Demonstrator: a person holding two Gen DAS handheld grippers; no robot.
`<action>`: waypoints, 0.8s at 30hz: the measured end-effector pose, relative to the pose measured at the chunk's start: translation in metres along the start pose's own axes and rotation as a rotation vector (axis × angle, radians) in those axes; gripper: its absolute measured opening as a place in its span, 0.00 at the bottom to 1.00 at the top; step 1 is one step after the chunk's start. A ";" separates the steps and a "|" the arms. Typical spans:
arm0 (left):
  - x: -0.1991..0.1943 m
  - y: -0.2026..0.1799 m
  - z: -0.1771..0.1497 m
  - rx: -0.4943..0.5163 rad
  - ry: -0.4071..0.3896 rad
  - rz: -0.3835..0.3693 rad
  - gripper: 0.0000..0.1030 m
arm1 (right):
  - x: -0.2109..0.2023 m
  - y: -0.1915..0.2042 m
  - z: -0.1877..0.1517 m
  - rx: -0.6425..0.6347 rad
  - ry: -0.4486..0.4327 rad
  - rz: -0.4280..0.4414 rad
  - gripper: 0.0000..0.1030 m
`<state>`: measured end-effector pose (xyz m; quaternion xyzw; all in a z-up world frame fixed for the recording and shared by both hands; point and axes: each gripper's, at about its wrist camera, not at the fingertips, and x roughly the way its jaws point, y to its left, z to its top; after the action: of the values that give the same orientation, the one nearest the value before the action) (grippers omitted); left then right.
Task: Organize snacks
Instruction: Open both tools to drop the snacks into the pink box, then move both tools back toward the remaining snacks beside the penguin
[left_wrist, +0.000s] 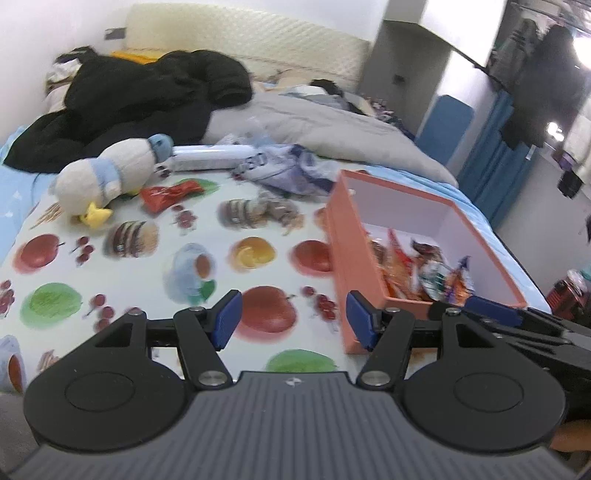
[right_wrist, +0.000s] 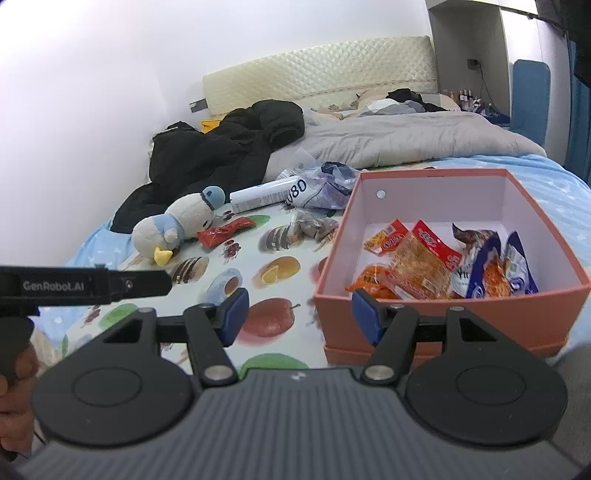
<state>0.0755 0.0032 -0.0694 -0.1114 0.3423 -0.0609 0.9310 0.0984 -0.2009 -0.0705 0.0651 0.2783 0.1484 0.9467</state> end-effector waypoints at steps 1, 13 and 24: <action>0.004 0.007 0.002 -0.013 -0.001 0.007 0.66 | 0.006 0.002 0.002 -0.002 0.003 0.004 0.63; 0.141 0.106 0.057 -0.021 0.059 0.141 0.76 | 0.123 0.041 0.019 -0.055 0.056 0.041 0.62; 0.283 0.163 0.131 0.259 0.137 0.174 0.76 | 0.268 0.045 0.054 0.099 0.108 -0.107 0.62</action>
<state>0.3810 0.1294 -0.1899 0.0439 0.4027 -0.0310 0.9138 0.3310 -0.0755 -0.1521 0.0886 0.3392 0.0869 0.9325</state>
